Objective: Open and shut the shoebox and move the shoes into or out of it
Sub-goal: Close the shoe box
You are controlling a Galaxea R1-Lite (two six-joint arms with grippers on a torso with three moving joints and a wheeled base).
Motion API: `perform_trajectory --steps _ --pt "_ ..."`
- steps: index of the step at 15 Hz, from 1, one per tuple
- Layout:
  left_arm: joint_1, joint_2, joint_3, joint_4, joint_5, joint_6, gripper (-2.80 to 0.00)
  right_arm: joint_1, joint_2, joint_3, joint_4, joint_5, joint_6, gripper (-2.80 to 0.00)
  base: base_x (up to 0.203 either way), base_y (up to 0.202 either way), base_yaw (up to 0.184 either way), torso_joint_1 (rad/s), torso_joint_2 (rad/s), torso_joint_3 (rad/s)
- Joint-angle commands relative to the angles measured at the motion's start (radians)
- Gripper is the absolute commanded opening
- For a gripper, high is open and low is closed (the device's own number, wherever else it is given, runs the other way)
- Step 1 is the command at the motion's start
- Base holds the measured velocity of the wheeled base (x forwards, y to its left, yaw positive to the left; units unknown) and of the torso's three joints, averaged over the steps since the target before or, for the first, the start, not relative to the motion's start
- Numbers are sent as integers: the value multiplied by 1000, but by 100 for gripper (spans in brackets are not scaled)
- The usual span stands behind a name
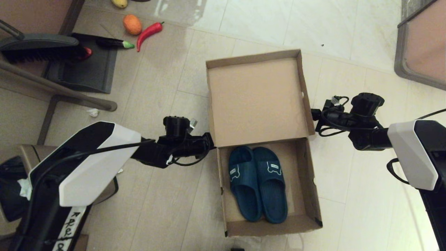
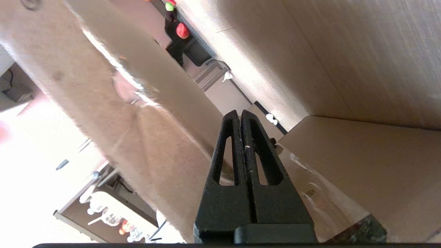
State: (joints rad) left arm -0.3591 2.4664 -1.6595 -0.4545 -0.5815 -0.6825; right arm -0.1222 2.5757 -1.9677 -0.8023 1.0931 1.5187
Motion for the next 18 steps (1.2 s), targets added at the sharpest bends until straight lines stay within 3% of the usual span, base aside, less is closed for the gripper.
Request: perform_trajectory --steps 1,11,18 --pt "0 2 3 -3 -3 12 -280 -7 -10 1 -5 15 9 -280 0 0 0 0 0 0" --pt "-6 -4 1 -1 -8 17 -280 -20 -62 0 -8 223 20 -280 0 0 0 0 0 0" --pt "-20 1 -3 -1 -11 17 -280 -13 -80 0 -8 295 21 -280 0 0 0 0 0 0"
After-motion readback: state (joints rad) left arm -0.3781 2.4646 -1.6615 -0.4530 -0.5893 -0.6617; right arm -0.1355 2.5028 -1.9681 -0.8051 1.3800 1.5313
